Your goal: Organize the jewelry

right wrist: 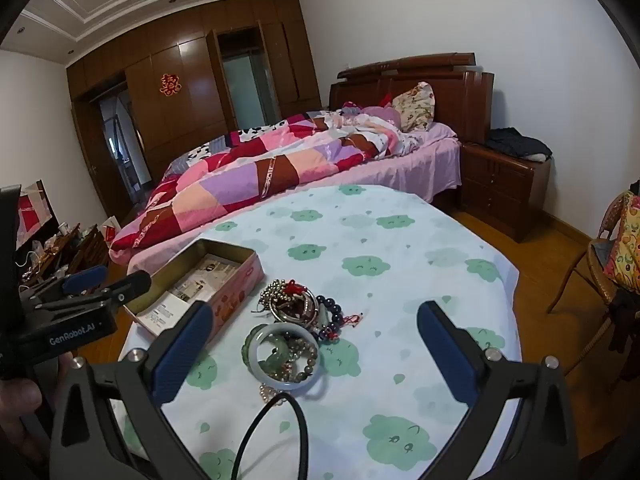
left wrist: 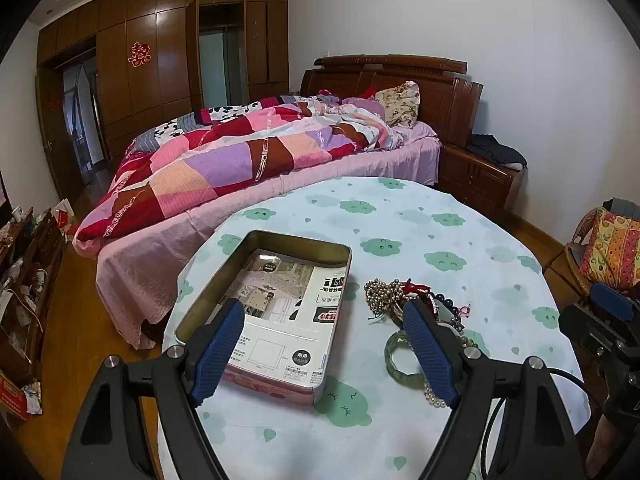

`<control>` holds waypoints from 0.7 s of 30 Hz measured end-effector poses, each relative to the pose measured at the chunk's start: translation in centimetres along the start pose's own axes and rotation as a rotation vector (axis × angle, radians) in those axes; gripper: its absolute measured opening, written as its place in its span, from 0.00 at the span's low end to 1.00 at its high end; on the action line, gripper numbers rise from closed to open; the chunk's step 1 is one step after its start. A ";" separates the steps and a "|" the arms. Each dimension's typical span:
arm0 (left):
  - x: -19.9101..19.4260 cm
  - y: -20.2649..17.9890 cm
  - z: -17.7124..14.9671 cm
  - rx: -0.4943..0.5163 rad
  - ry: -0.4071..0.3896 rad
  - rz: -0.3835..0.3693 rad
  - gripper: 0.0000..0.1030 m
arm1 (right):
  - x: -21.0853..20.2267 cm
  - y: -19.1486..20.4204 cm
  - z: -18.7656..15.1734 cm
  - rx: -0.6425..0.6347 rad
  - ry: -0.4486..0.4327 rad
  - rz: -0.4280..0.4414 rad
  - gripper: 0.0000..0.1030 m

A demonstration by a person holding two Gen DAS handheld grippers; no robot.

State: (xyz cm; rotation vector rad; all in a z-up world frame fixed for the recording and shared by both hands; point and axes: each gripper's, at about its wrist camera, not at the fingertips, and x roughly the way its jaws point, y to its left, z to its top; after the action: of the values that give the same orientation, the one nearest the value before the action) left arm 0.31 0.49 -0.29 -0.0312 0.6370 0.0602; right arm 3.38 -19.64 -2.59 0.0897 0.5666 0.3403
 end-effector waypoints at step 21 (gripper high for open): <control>0.0 -0.1 0.0 0.001 0.001 0.001 0.79 | 0.2 0.1 -0.2 0.006 0.013 0.001 1.00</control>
State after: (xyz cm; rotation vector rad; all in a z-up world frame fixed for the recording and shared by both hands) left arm 0.31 0.40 -0.30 -0.0305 0.6380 0.0608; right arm 3.42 -19.49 -2.81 0.0939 0.5804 0.3407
